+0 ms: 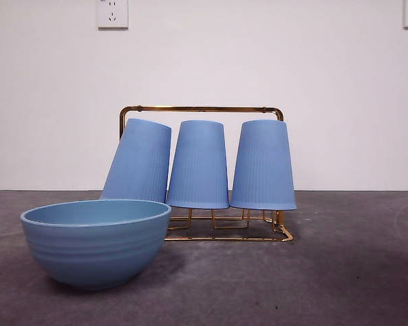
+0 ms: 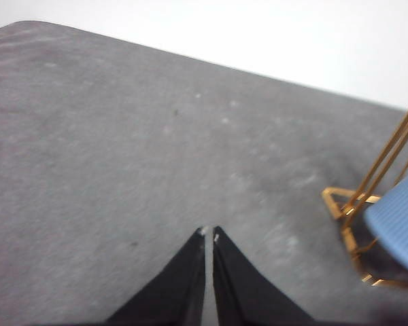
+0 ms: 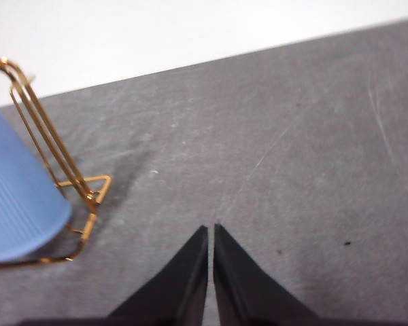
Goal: Right arm lift cup from the cupboard, then place it on the right of the bowl
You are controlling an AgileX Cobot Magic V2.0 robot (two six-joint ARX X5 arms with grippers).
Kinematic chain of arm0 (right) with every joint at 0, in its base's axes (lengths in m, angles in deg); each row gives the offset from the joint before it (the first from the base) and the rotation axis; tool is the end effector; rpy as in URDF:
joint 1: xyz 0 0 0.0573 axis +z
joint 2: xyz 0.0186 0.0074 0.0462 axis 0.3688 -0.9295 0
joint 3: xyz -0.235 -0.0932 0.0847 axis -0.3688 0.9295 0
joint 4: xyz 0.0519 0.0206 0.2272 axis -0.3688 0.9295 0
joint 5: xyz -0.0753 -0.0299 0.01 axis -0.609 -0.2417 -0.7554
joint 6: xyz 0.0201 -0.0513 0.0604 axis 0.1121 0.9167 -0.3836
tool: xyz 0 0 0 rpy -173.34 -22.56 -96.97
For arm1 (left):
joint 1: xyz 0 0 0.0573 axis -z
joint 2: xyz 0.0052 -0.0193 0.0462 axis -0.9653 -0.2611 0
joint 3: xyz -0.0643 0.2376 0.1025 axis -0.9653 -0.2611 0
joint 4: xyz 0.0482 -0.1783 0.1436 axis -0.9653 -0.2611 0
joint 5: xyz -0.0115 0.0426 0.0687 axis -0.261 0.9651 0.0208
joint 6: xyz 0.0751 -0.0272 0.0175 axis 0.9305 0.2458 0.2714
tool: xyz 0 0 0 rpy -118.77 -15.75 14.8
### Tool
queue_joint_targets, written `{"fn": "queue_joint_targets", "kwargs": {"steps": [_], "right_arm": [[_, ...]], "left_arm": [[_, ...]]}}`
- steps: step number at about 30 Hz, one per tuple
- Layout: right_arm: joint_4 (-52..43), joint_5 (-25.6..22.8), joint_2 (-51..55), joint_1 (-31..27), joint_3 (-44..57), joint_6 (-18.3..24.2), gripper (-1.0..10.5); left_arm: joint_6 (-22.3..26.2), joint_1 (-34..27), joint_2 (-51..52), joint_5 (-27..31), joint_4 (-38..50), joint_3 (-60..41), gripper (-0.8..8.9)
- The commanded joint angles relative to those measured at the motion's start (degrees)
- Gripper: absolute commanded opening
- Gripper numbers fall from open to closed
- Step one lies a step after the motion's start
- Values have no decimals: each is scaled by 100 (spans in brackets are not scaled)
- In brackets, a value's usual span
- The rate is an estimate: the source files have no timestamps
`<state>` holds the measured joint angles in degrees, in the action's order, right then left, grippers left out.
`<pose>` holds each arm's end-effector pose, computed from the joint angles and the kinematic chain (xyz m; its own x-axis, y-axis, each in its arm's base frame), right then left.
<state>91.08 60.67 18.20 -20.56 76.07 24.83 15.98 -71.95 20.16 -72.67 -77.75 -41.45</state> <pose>0.1086 0.0098 0.1554 0.9765 0.1317 -0.1706 -0.0746 0.9492 0.3058 0.1113 -0.0039 0.1576 0.9839 -0.0226 -0.1775 -0.0199 0.9721 -0.2338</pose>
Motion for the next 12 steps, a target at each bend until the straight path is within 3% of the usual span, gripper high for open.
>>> {"fn": "queue_joint_targets", "kwargs": {"steps": [1,4,12], "right_arm": [[175,111,-39,37,-372,-531,12],[308,332,-177,74,-688,-695,12],[1040,1110,-1084,186,-1958,-737,12]], "left_arm": [[-649,83,-208,0,94,339,15],[-881,188,-516,-15,118,603,15],[-726,479,-1790,-691,-216,1888,15]]}}
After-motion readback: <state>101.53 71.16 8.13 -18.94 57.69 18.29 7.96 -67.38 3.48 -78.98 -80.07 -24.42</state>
